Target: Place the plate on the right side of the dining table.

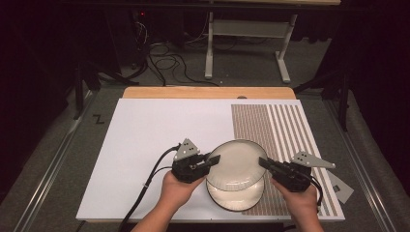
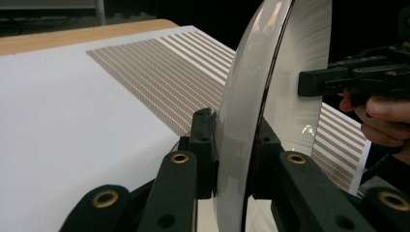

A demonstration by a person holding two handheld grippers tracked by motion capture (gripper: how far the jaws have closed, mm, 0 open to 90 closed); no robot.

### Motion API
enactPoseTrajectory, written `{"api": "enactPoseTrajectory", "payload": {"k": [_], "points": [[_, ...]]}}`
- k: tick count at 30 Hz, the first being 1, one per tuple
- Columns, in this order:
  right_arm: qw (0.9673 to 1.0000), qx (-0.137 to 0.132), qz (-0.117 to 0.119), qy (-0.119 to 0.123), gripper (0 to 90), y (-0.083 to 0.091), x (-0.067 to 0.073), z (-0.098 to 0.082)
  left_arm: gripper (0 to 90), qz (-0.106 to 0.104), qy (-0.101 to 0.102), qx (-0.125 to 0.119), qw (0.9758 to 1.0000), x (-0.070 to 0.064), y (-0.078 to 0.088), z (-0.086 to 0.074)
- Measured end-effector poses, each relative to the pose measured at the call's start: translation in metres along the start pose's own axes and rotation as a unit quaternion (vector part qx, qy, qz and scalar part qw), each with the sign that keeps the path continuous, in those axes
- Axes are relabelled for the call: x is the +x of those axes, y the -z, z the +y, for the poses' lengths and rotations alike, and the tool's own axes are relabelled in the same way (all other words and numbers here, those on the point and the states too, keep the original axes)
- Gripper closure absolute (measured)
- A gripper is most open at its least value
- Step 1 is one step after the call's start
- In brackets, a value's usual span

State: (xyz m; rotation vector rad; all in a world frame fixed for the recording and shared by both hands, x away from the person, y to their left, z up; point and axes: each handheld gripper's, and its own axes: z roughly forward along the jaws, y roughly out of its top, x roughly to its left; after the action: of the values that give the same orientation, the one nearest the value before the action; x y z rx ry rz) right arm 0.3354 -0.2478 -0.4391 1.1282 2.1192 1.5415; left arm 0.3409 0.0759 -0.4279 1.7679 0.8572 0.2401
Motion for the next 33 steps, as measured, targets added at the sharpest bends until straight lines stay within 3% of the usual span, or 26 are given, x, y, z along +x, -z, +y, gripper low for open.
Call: {"api": "enactPoseTrajectory", "payload": {"k": [7,14,27,33], "points": [[0.9999,0.003,-0.011,0.001,86.5,0.001,-0.007,0.005,75.6,0.000,0.003,0.009,0.9999,0.004,-0.014,0.008],[0.9997,-0.005,-0.022,-0.008,86.2,0.009,-0.023,0.009,75.5,0.001,-0.001,0.016,0.9999,-0.003,-0.031,0.023],[0.9991,-0.008,-0.039,-0.011,86.2,0.025,-0.054,0.016,76.2,-0.023,0.011,0.011,0.9996,-0.006,-0.067,0.036],[0.9985,-0.009,-0.053,-0.013,86.0,0.032,-0.066,0.020,76.1,-0.028,0.007,0.010,0.9995,-0.009,-0.084,0.044]]}}
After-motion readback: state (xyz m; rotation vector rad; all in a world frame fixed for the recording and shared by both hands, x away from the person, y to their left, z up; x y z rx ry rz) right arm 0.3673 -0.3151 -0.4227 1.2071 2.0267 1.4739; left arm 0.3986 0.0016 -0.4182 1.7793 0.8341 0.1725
